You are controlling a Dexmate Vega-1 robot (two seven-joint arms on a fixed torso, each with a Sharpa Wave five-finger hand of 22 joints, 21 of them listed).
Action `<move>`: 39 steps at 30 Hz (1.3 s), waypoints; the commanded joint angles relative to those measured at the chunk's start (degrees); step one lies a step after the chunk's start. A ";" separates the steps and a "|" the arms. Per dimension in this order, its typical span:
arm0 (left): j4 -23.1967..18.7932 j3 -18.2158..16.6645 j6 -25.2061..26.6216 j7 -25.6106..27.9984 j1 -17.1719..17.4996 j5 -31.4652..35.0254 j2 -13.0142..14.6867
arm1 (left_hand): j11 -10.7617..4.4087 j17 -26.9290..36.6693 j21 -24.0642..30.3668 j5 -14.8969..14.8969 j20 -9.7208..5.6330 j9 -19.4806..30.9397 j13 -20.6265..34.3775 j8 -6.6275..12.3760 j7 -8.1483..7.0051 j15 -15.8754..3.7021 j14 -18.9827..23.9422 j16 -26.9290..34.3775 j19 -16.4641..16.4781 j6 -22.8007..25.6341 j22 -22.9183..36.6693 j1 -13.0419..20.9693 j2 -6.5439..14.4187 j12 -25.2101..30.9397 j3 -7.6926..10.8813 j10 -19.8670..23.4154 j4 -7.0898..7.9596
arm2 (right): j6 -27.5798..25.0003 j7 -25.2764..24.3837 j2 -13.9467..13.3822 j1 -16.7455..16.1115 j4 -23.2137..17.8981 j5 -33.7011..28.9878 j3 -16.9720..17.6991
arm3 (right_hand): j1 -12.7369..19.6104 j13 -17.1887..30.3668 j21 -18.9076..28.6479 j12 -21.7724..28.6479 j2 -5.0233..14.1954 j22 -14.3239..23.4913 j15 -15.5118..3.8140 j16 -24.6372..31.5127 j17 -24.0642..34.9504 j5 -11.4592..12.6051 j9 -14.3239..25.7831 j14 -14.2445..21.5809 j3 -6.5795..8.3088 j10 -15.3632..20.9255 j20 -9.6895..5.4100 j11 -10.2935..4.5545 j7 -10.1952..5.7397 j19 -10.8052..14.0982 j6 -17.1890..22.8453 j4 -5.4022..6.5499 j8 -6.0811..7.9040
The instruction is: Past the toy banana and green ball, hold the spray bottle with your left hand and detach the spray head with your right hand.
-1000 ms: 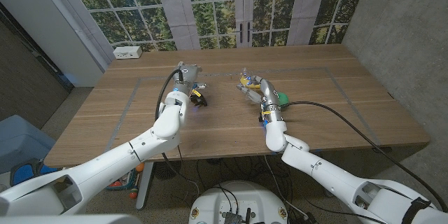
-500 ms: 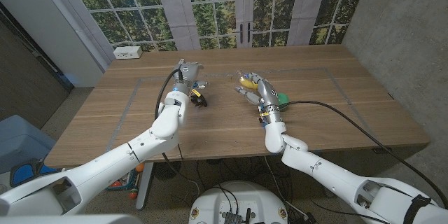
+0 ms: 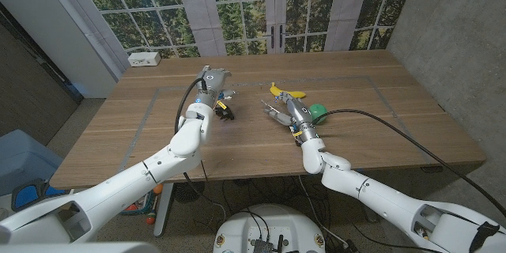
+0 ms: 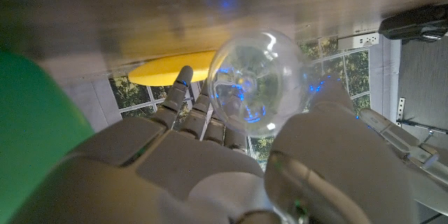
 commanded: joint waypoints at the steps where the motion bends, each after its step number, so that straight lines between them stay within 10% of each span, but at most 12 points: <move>1: 0.83 -0.57 -0.39 1.09 0.31 -0.12 -0.32 | -0.02 -0.07 -0.13 0.21 0.04 -0.04 0.17 0.17 -0.21 -8.42 0.44 0.33 0.26 0.39 0.22 -0.28 -0.12 0.51 0.32 0.54 0.00 | -6.73 11.33 -2.64 -0.05 -6.24 2.68 1.34 | -2.80 -1.62 -4.09 0.04 -0.60 0.07 2.40 -0.76 -1.41 0.83 -0.12 -5.47 -2.01 -7.08 1.68 1.54 0.30 -3.67 -10.67 0.59 -0.23; 8: 1.11 -0.43 -0.05 1.33 0.23 0.13 -0.53 | -0.02 -0.11 -0.26 0.21 0.05 -0.05 0.13 0.09 -0.27 -8.45 0.38 0.29 0.30 0.21 0.22 -0.27 -0.11 0.49 0.42 0.49 -0.11 | 1.85 14.35 -4.30 -0.86 -7.49 9.72 4.77 | -7.34 -3.65 -9.21 0.31 -2.11 0.01 4.31 -1.44 -3.36 1.44 -0.24 -12.61 -5.24 -13.38 3.15 3.87 0.97 -8.11 -18.99 2.31 0.26; 21: -0.40 -2.63 -1.22 4.23 2.42 -2.96 0.42 | 0.54 -0.01 -0.96 0.15 0.11 -0.05 -0.03 -1.08 -0.93 -8.10 -1.36 -0.31 0.61 -3.67 0.26 -1.32 0.22 -0.34 0.71 -2.44 0.01 | 14.72 14.65 -4.26 -2.44 -6.66 14.69 8.35 | -12.85 -6.55 -10.81 2.66 0.52 -0.03 2.37 0.04 -6.63 1.65 -0.53 -11.20 -6.90 -6.22 -2.64 1.47 -2.23 -2.31 -9.47 5.33 3.10; 39: -0.13 -15.84 -20.96 17.12 11.07 -31.02 2.13 | 4.62 -0.07 -5.06 1.29 -1.67 -0.31 -0.54 -1.75 1.22 -2.50 -12.46 -1.45 -3.21 -19.25 0.54 -13.96 12.60 -0.41 3.90 -15.33 6.48 | 24.84 16.96 -2.68 -4.66 -5.68 20.52 13.03 | -13.76 -9.53 -11.87 3.16 8.30 -0.11 0.59 0.84 -9.88 0.12 -0.71 -8.07 -4.18 -0.17 -8.36 0.67 -2.58 3.16 -2.87 6.45 3.44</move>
